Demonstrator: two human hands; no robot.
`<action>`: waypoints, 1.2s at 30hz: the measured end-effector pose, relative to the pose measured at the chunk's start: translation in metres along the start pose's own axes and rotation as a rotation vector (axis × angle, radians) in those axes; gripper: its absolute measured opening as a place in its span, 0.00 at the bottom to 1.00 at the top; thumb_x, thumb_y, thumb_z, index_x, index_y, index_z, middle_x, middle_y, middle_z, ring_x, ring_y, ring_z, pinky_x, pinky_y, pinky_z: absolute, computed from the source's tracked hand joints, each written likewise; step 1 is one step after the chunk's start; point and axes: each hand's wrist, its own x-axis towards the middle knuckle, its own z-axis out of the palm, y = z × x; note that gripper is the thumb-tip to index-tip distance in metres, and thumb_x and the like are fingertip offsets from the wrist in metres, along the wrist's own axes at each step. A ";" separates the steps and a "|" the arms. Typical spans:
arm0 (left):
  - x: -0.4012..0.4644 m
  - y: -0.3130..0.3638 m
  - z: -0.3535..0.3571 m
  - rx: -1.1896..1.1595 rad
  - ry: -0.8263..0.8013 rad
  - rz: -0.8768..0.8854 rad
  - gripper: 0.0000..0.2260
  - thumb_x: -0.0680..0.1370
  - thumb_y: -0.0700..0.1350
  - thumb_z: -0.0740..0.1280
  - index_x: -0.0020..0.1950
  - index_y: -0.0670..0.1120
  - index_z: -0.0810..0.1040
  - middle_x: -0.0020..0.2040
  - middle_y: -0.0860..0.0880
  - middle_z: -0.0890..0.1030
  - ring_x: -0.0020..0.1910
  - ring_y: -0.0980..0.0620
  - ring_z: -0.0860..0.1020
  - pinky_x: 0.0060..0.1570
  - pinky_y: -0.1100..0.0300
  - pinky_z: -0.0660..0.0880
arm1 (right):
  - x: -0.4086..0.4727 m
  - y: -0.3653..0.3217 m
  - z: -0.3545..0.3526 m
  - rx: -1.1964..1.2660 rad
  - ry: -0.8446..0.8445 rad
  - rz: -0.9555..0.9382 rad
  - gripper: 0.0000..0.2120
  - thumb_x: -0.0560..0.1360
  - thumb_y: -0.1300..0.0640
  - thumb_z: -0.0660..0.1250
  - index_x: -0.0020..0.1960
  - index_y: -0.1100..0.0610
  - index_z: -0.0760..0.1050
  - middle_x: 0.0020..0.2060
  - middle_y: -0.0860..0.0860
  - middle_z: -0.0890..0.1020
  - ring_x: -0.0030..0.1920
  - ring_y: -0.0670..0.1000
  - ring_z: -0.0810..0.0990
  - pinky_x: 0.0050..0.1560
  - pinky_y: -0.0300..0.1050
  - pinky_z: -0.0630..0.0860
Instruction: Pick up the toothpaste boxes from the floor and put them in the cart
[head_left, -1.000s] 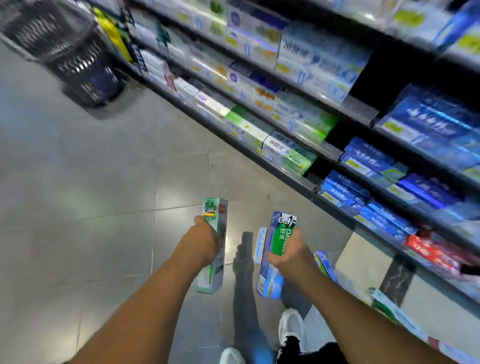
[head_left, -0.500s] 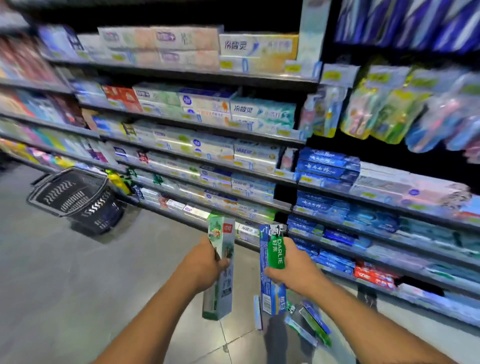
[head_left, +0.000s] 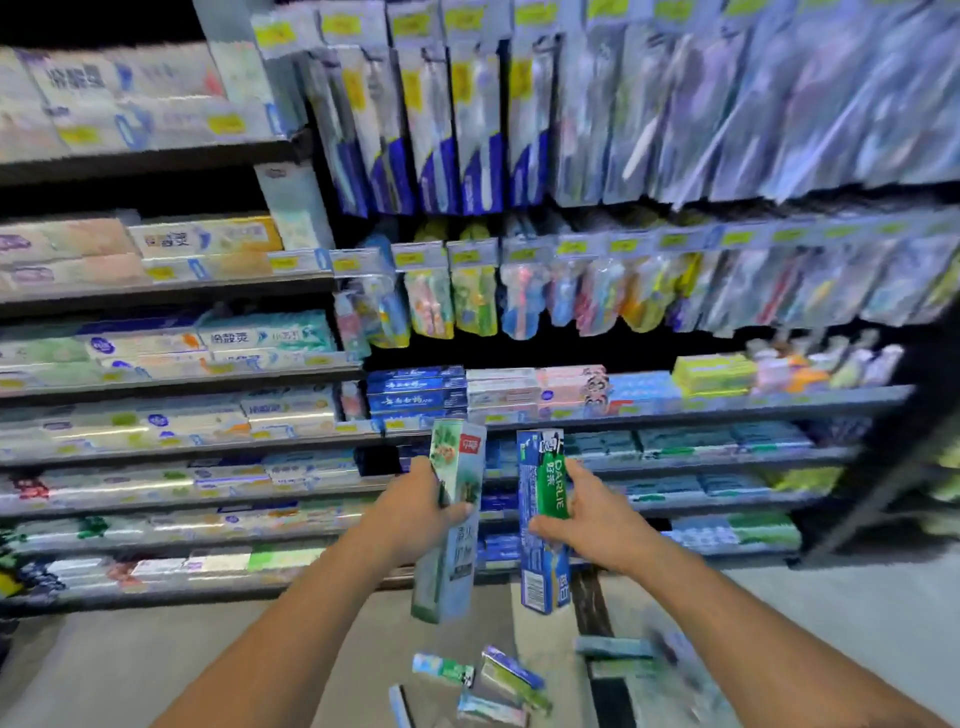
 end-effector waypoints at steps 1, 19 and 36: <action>0.011 0.028 0.013 0.023 -0.018 0.036 0.18 0.77 0.57 0.68 0.51 0.49 0.62 0.43 0.55 0.74 0.39 0.61 0.73 0.30 0.64 0.67 | -0.006 0.015 -0.025 0.016 0.037 0.009 0.35 0.71 0.50 0.75 0.72 0.53 0.60 0.36 0.47 0.83 0.35 0.46 0.83 0.34 0.42 0.76; 0.081 0.528 0.290 0.065 -0.371 0.683 0.09 0.77 0.50 0.70 0.53 0.54 0.73 0.49 0.57 0.79 0.47 0.56 0.78 0.41 0.66 0.73 | -0.221 0.306 -0.412 0.211 0.601 0.342 0.21 0.73 0.56 0.74 0.59 0.48 0.67 0.26 0.42 0.80 0.26 0.41 0.78 0.31 0.45 0.81; 0.211 0.855 0.484 0.201 -0.574 0.823 0.26 0.74 0.56 0.71 0.64 0.45 0.66 0.60 0.45 0.77 0.54 0.44 0.78 0.52 0.51 0.78 | -0.220 0.493 -0.677 0.149 0.747 0.627 0.06 0.78 0.66 0.61 0.52 0.63 0.76 0.41 0.58 0.75 0.40 0.57 0.76 0.49 0.59 0.81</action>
